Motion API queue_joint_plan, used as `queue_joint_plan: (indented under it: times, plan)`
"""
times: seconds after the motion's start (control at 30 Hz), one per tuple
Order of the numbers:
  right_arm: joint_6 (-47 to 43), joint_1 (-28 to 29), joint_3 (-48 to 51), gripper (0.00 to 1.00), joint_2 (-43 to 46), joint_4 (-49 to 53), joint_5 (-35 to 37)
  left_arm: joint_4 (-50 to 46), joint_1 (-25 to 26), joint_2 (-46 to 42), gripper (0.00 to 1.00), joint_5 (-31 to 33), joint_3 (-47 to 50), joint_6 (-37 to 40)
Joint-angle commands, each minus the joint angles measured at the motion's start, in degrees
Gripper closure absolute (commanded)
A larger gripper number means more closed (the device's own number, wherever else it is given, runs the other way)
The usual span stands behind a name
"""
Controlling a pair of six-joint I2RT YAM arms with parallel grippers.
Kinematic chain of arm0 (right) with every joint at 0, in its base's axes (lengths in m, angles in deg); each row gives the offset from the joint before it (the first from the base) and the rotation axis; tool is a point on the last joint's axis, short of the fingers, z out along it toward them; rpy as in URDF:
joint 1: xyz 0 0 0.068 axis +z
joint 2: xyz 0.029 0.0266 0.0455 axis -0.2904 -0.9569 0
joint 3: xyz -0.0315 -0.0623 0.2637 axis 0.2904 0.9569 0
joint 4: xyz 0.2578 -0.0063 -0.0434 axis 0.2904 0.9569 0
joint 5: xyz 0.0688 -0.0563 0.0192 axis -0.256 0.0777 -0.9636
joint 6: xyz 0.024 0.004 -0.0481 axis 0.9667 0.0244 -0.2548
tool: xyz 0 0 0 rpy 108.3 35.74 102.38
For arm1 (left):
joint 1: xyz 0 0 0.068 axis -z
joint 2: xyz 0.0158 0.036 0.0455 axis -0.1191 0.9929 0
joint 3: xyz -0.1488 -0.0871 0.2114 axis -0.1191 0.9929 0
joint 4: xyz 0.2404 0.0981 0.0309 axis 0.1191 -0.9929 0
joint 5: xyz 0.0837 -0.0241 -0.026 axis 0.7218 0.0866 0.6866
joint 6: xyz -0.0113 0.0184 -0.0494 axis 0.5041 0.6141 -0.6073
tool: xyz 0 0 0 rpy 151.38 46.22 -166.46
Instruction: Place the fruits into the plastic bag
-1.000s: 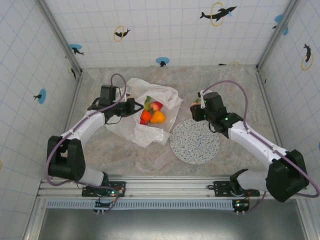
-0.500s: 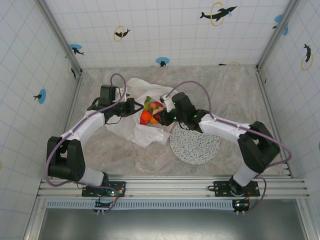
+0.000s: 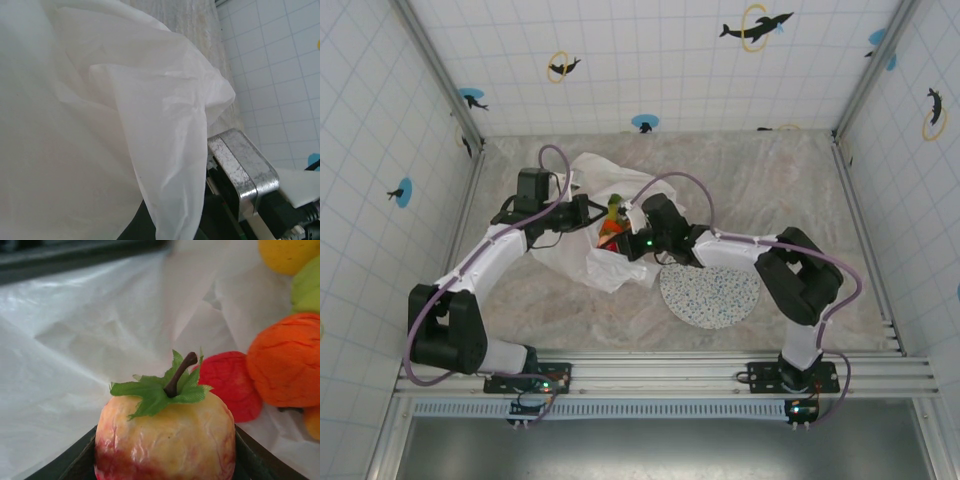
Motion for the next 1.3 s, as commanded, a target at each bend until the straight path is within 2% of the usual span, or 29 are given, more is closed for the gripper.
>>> queue_joint_plan:
  times: [0.0,0.27,0.4,0.53,0.73,1.1,1.17,1.27]
  plan:
    - [4.25,1.30,1.04,0.53,-2.10,-7.26,-2.63,0.13,0.45,-1.21,1.00,-0.72,-0.66,-0.93]
    - [9.66,1.66,0.75,0.49,-5.49,-10.17,-0.15,-0.11,0.49,-1.21,1.00,-0.18,-0.59,-0.81]
    - [10.39,2.11,0.38,0.42,-6.30,-10.10,-0.43,-0.37,0.52,-1.05,1.00,0.19,-0.42,-0.33]
    - [9.12,1.84,0.38,0.31,-5.39,-7.85,0.33,-0.50,0.54,-0.69,1.00,0.18,-0.32,-0.04]
    - [8.67,1.04,0.34,0.26,-4.20,-6.51,-0.15,-0.45,0.54,-0.56,1.00,0.20,-0.13,0.25]
    - [7.16,-1.08,2.59,0.29,1.23,-3.64,0.48,-0.61,0.54,0.11,1.00,0.29,0.26,1.05]
    - [5.43,-1.75,3.25,0.29,3.66,-0.44,3.16,-0.58,0.49,0.19,1.00,0.33,0.36,1.16]
    - [1.42,-2.10,3.24,0.31,7.12,6.57,10.90,-0.46,0.50,0.45,1.00,0.56,0.61,1.27]
